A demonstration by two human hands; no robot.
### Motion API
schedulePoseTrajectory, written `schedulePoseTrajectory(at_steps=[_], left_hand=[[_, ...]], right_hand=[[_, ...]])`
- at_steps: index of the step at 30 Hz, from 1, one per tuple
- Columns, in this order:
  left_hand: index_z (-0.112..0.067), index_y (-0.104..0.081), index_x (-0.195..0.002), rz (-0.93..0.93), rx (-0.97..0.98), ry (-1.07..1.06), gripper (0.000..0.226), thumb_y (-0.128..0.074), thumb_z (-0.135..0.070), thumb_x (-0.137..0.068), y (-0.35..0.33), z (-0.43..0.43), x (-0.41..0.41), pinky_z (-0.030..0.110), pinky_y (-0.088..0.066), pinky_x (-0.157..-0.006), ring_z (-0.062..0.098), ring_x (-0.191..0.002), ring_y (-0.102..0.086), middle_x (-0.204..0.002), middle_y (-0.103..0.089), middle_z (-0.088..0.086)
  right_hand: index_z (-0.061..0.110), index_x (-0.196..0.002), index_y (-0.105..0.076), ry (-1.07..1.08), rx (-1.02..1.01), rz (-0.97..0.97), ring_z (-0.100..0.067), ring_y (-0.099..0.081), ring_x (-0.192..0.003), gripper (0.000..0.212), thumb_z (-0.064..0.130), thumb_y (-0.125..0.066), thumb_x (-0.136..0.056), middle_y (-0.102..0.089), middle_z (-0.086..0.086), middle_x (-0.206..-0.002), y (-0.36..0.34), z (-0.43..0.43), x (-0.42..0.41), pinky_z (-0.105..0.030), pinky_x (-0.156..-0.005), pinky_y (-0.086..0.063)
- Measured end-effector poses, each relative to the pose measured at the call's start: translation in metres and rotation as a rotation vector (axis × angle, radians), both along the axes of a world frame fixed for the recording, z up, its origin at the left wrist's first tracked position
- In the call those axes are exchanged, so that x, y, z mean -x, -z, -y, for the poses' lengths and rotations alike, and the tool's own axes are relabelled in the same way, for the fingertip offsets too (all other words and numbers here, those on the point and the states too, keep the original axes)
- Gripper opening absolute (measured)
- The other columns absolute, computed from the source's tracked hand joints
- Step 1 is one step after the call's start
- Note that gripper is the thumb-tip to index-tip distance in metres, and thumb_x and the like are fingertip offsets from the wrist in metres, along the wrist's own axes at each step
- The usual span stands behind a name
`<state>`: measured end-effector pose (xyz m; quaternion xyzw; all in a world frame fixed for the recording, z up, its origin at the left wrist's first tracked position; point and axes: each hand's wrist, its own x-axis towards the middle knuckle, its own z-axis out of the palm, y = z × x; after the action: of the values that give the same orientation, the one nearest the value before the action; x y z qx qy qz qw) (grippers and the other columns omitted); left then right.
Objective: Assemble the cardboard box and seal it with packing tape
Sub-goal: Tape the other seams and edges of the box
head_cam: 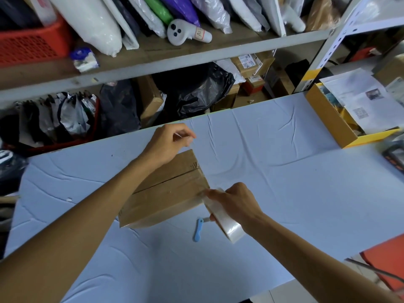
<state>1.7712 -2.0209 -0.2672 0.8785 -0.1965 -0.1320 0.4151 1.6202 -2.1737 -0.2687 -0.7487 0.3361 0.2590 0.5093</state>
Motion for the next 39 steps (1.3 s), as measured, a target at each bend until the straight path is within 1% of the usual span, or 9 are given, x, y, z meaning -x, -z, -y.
schedulePoseTrajectory(at_steps=[4, 8, 14, 19, 24, 27, 31, 35, 39], left_hand=[[-0.023, -0.073, -0.098, -0.003, -0.077, 0.195, 0.014, -0.064, -0.018, -0.089, -0.004, 0.002, 0.003, 0.018, -0.047, -0.08, 0.003, -0.093, -0.061, -0.1, -0.067, -0.008], [-0.026, -0.073, -0.094, 0.03, -0.199, 0.286, 0.012, -0.067, -0.019, -0.086, 0.0, -0.002, 0.0, 0.026, -0.046, -0.088, 0.008, -0.094, -0.058, -0.099, -0.063, -0.009], [-0.025, -0.07, -0.096, 0.081, -0.251, 0.348, 0.013, -0.061, -0.017, -0.091, 0.001, -0.003, 0.0, 0.024, -0.049, -0.083, 0.007, -0.092, -0.059, -0.1, -0.061, -0.011], [-0.025, -0.07, -0.1, 0.107, -0.298, 0.385, 0.014, -0.059, -0.021, -0.092, 0.003, -0.003, -0.003, 0.028, -0.051, -0.088, 0.008, -0.095, -0.059, -0.104, -0.063, -0.01], [-0.024, -0.071, -0.106, 0.01, -0.113, 0.319, 0.022, -0.07, -0.021, -0.084, 0.009, -0.008, 0.001, 0.023, -0.048, -0.094, 0.006, -0.107, -0.058, -0.112, -0.063, -0.008], [-0.026, -0.072, -0.103, -0.015, -0.094, 0.278, 0.021, -0.071, -0.019, -0.083, 0.011, -0.008, 0.001, 0.024, -0.045, -0.095, 0.006, -0.111, -0.056, -0.118, -0.059, -0.007], [-0.021, -0.072, -0.1, -0.053, -0.109, 0.282, 0.019, -0.071, -0.014, -0.083, 0.008, -0.005, 0.001, 0.029, -0.048, -0.097, 0.008, -0.102, -0.06, -0.103, -0.064, -0.007], [-0.019, -0.071, -0.097, -0.072, -0.144, 0.279, 0.017, -0.07, -0.009, -0.083, 0.004, 0.001, 0.002, 0.031, -0.047, -0.098, 0.01, -0.1, -0.059, -0.101, -0.063, -0.007], [-0.021, -0.071, -0.095, -0.088, -0.146, 0.27, 0.021, -0.068, -0.004, -0.083, 0.003, 0.003, 0.002, 0.031, -0.048, -0.097, 0.007, -0.1, -0.059, -0.1, -0.061, -0.008]], right_hand=[[0.0, -0.102, -0.063, -0.016, 0.013, 0.014, -0.01, -0.067, -0.052, 0.055, 0.049, -0.064, -0.077, -0.072, -0.001, -0.058, 0.002, 0.001, -0.004, -0.026, -0.059, -0.049], [-0.002, -0.105, -0.062, -0.004, -0.017, 0.018, -0.008, -0.065, -0.045, 0.055, 0.046, -0.065, -0.078, -0.072, -0.002, -0.058, 0.0, 0.001, -0.006, -0.02, -0.05, -0.046], [-0.008, -0.109, -0.059, 0.055, -0.093, 0.034, -0.015, -0.068, -0.047, 0.054, 0.037, -0.069, -0.08, -0.073, -0.011, -0.064, -0.008, 0.001, -0.005, -0.013, -0.038, -0.041], [-0.006, -0.092, -0.069, -0.002, -0.058, 0.044, -0.009, -0.064, -0.044, 0.04, 0.032, -0.068, -0.079, -0.073, -0.007, -0.062, -0.015, 0.006, -0.001, -0.011, -0.038, -0.039], [-0.001, -0.078, -0.071, -0.051, -0.042, 0.101, -0.014, -0.068, -0.055, 0.029, 0.028, -0.066, -0.078, -0.073, -0.004, -0.062, -0.017, 0.013, 0.002, -0.025, -0.059, -0.051], [0.0, -0.077, -0.069, -0.084, -0.034, 0.131, -0.014, -0.069, -0.056, 0.029, 0.029, -0.066, -0.08, -0.074, -0.003, -0.063, -0.017, 0.014, 0.002, -0.024, -0.057, -0.05], [0.004, -0.076, -0.064, -0.094, -0.087, 0.109, -0.016, -0.072, -0.059, 0.027, 0.03, -0.066, -0.081, -0.074, -0.005, -0.064, -0.016, 0.013, 0.002, -0.022, -0.054, -0.05], [-0.006, -0.09, -0.064, -0.119, -0.12, 0.06, -0.025, -0.074, -0.065, 0.041, 0.033, -0.068, -0.078, -0.075, -0.011, -0.069, -0.009, 0.016, -0.003, -0.041, -0.073, -0.059], [0.003, -0.091, -0.063, -0.185, -0.046, 0.027, -0.027, -0.074, -0.072, 0.057, 0.051, -0.068, -0.061, -0.075, -0.01, -0.077, -0.005, 0.022, -0.008, -0.05, -0.079, -0.059]])
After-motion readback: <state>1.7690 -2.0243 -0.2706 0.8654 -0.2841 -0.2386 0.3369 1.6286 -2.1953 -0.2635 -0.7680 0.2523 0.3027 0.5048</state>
